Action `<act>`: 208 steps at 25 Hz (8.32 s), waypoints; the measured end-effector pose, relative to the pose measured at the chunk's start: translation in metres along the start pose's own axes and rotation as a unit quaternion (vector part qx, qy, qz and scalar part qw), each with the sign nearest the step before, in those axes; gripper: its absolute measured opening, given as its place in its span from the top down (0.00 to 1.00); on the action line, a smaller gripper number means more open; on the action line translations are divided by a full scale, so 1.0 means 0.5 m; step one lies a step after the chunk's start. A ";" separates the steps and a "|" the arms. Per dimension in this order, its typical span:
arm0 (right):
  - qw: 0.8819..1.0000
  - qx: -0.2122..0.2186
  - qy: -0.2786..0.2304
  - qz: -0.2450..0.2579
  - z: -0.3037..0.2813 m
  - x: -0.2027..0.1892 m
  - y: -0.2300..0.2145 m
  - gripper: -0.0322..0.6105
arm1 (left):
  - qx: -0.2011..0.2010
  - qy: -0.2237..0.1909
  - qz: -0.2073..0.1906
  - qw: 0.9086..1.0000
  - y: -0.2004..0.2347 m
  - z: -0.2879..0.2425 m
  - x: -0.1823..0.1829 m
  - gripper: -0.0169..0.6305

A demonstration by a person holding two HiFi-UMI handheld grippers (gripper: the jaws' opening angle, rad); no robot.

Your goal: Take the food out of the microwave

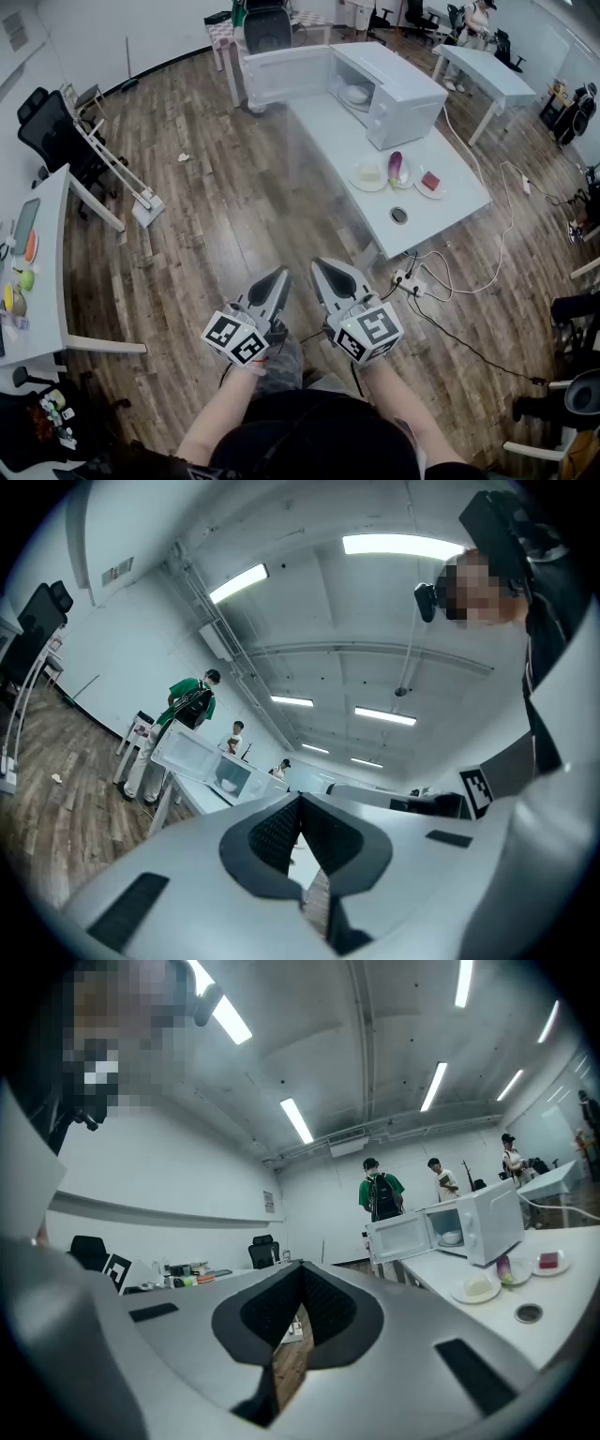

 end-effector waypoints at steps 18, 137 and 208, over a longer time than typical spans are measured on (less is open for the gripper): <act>0.998 -0.065 -0.003 0.026 -0.340 0.015 -0.295 0.92 | 0.021 0.039 -0.070 0.997 0.332 -0.358 0.068 0.96; 0.740 -0.602 -0.030 -0.300 -0.818 -0.004 -1.362 0.75 | -0.211 0.391 0.011 0.896 0.891 -1.602 -0.084 0.76; 0.745 -0.581 -0.080 -0.319 -0.796 -0.013 -1.166 0.83 | -0.189 0.451 0.110 0.865 0.890 -1.427 -0.050 0.84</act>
Point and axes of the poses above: the fingertips, and each gripper's own axes: z backward along the fingers, y to its left, x out of its top, the point moved 6 cm from there along z, backward along the fingers, and after that the axes turned 1 degree about x, right-handed, at the moved point
